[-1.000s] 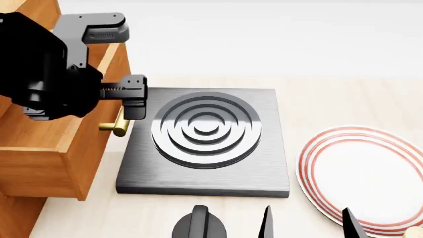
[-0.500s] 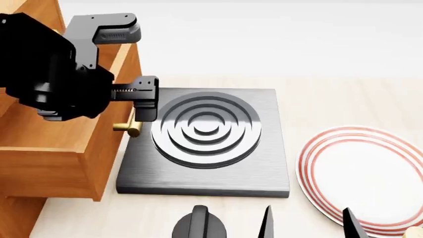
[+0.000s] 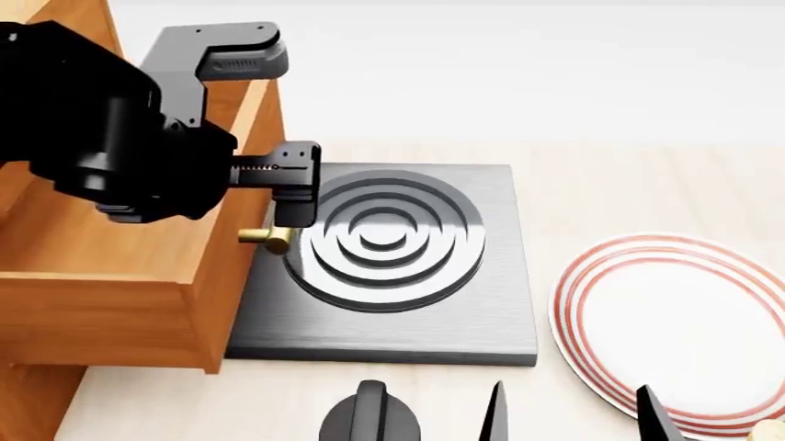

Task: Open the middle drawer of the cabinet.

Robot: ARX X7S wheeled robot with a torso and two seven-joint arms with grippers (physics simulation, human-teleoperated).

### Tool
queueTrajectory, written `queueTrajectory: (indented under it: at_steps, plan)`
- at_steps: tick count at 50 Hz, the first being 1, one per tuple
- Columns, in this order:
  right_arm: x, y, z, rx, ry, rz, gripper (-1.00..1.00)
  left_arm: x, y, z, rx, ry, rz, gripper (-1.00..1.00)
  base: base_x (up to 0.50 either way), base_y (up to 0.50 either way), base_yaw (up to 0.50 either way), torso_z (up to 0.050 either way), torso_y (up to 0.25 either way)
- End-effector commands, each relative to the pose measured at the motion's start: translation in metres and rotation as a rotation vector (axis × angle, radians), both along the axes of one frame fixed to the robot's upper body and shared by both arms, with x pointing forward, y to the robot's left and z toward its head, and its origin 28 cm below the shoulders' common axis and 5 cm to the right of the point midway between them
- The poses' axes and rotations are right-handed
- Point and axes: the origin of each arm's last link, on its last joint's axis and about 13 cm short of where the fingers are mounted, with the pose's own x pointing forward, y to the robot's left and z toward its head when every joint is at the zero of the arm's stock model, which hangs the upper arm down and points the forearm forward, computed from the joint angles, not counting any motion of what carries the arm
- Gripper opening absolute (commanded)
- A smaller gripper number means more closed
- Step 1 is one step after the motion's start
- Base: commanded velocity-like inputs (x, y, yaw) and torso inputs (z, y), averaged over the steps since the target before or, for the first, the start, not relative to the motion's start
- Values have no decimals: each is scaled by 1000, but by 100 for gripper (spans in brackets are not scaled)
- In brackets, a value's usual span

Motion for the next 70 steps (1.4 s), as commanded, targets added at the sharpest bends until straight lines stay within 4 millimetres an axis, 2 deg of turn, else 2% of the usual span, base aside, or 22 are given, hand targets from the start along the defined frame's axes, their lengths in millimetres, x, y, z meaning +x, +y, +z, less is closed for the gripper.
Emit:
queueTrajectory:
  at_steps: [1,41,61,70]
  plan:
    - [0,0,0,1,0,0,100,-3,-14,4,-68,-8,-51,100,0,0,0,0,0]
    - [-1,-1,1,5,-3,-1,100,-10,-34,10,-126,-27,-160,100,0,0,0,0,0]
    - [0,-1,1,3,-3,-1,100,-8,-32,9,-146,-42,-166,100,0,0,0,0,1]
    - [-1,-1,1,3,-3,-2,100,-8,-35,16,-224,-68,-213,100,0,0,0,0,0]
